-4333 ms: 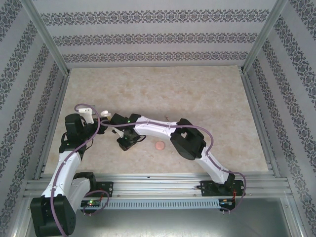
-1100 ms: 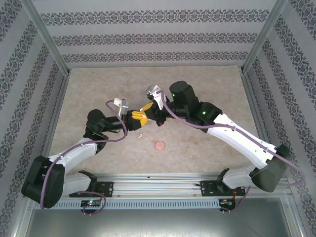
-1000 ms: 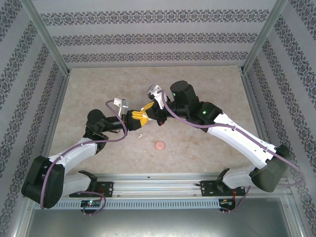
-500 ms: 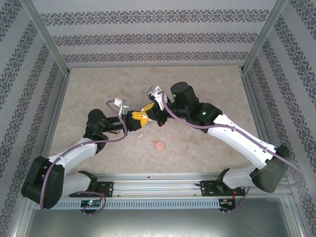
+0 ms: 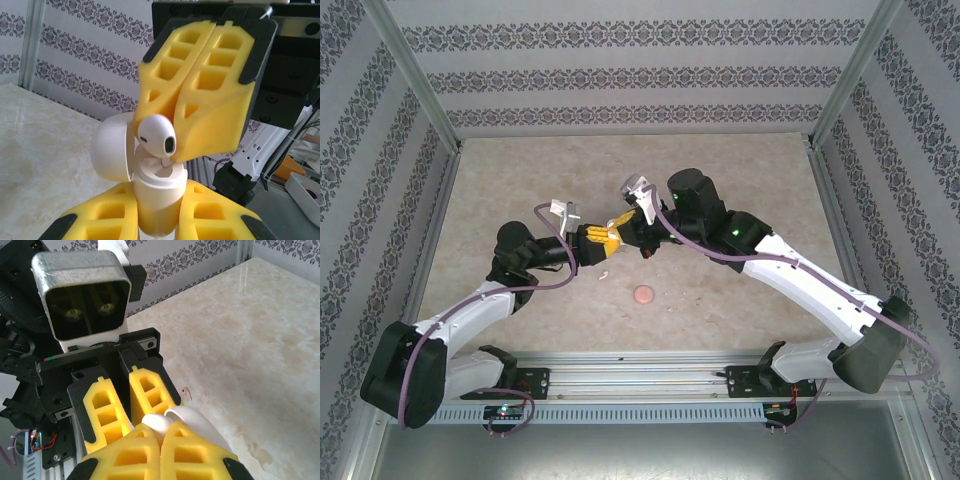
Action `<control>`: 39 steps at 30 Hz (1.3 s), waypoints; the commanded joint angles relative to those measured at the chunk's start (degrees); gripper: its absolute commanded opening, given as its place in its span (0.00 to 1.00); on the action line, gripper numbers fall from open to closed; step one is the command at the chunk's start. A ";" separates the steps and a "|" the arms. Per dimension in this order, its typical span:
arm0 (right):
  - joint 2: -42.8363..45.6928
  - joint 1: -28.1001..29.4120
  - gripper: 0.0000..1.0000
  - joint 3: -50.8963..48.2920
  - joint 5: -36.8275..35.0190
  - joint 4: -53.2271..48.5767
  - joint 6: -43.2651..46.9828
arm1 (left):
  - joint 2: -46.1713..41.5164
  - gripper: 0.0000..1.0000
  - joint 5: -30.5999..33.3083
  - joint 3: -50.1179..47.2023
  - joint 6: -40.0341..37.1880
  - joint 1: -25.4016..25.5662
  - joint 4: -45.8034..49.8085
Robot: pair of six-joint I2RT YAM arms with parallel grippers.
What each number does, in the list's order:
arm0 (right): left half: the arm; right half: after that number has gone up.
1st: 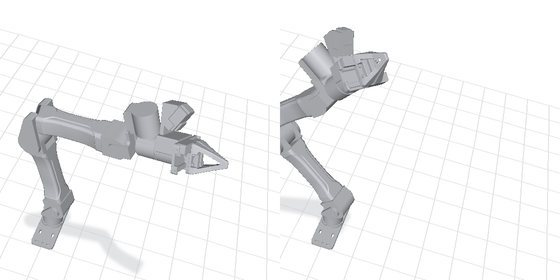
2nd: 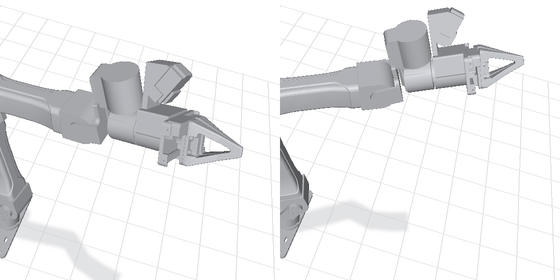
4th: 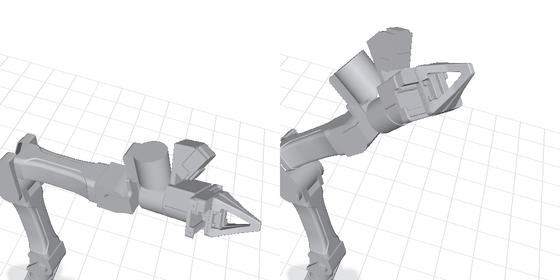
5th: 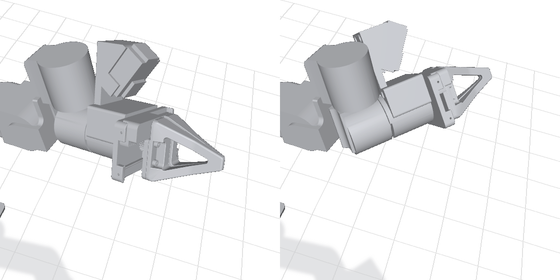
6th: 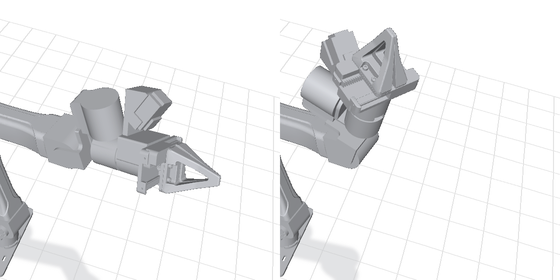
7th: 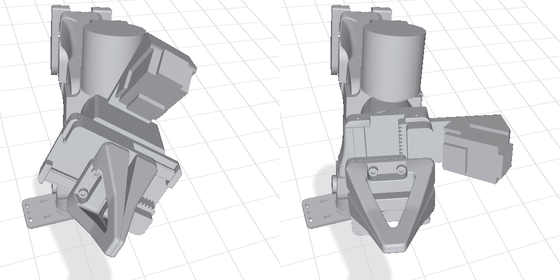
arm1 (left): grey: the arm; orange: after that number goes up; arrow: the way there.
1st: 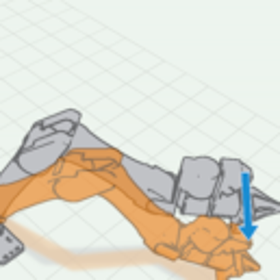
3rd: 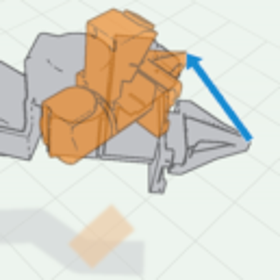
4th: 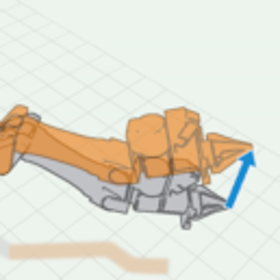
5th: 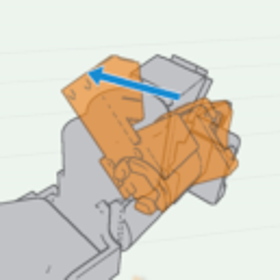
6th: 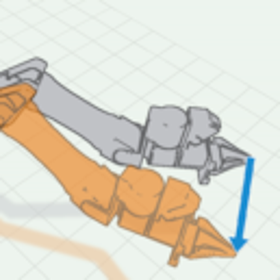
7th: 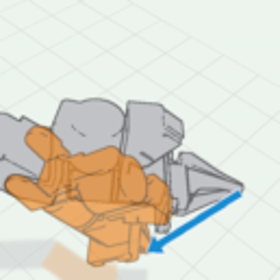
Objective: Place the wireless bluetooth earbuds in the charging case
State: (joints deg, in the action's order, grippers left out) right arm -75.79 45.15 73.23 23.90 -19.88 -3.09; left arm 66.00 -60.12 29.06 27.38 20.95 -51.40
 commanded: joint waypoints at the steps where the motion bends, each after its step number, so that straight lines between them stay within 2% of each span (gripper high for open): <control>1: 1.25 -0.43 0.03 -1.40 -1.51 -1.24 -1.36 | -2.30 0.00 0.26 0.94 -3.26 0.41 -0.55; 6: 1.00 -0.41 0.05 -1.47 -1.27 -1.34 -1.85 | -3.15 0.00 1.24 0.82 -4.68 0.45 0.37; 12: 0.98 -0.34 0.17 -1.44 -1.55 -1.39 -2.70 | -4.04 0.00 1.73 1.00 -6.52 0.42 2.28; 16: 1.08 -0.40 0.21 -1.17 -2.13 -1.33 -3.04 | -4.23 0.00 2.01 0.88 -6.72 0.44 2.44; 26: -0.19 -0.35 0.25 0.31 -0.53 -1.87 -3.97 | -4.73 0.00 2.28 0.53 -7.60 0.43 3.54; 31: 0.02 -0.37 0.30 1.75 0.06 -2.27 -5.62 | -5.79 0.00 3.29 -0.14 -9.34 0.41 5.70; 35: 0.89 -0.37 0.33 3.77 -3.12 -3.81 -8.59 | -6.81 0.00 5.76 -2.05 -10.31 -0.24 6.04; 39: 1.26 -0.41 0.36 5.23 -7.85 -5.83 -13.10 | -7.02 0.00 6.80 -5.16 -7.47 -2.73 1.40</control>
State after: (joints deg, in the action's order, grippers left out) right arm -75.68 45.10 76.25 20.32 -23.64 -12.08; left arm 59.70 -54.48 25.87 19.46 19.90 -45.60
